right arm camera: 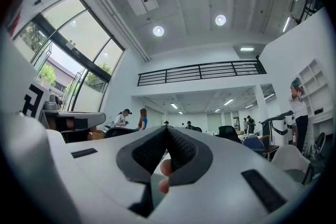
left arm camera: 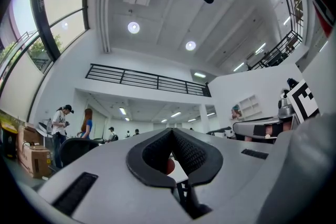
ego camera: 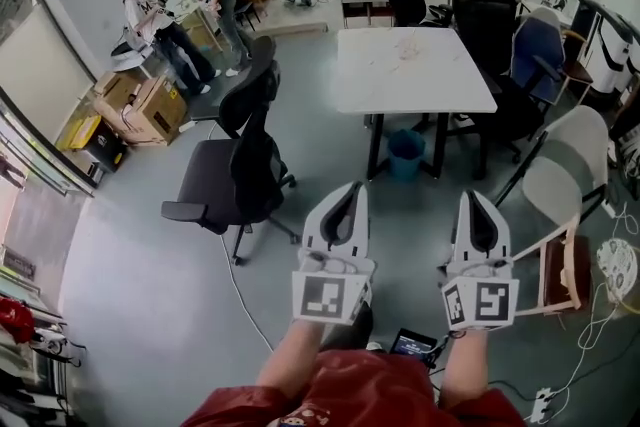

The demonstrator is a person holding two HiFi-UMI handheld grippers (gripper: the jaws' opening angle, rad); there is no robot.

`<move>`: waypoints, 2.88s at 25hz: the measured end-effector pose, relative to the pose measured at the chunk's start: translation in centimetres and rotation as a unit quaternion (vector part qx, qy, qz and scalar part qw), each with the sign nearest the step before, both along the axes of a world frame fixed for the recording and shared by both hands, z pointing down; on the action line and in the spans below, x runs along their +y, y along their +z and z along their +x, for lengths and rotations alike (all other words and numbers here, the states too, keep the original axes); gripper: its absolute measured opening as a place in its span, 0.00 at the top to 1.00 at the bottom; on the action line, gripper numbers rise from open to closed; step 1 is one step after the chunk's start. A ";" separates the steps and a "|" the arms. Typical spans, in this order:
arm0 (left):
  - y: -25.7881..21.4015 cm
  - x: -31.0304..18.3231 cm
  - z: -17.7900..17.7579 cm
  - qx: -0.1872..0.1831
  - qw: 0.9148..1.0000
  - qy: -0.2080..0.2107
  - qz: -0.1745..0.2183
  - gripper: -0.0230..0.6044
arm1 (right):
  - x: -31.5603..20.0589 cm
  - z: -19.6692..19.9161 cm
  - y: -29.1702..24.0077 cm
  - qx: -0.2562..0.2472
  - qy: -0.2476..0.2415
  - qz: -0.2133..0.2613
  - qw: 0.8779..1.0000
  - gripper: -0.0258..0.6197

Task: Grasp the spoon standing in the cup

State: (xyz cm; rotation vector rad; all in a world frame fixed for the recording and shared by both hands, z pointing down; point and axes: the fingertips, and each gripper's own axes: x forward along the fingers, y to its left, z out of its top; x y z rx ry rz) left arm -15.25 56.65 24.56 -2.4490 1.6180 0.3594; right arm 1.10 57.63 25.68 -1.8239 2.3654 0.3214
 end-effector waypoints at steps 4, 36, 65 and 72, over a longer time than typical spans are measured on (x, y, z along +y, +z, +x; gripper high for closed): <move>0.4 -3.4 -0.5 0.008 1.000 -0.003 0.000 0.95 | -3.3 -0.4 0.2 0.003 -0.003 0.003 1.000 0.94; 3.0 -32.9 -4.3 0.010 0.999 -0.007 -0.033 0.95 | -33.1 -4.8 3.2 0.010 0.006 -0.061 0.998 0.94; -1.4 -41.5 1.1 0.001 0.999 -0.016 0.030 0.95 | -42.5 0.6 -1.1 -0.007 -0.002 0.008 1.000 0.94; -0.9 -48.4 4.8 -0.003 0.999 -0.029 0.016 0.95 | -49.5 4.6 0.0 -0.017 -0.011 -0.008 1.000 0.94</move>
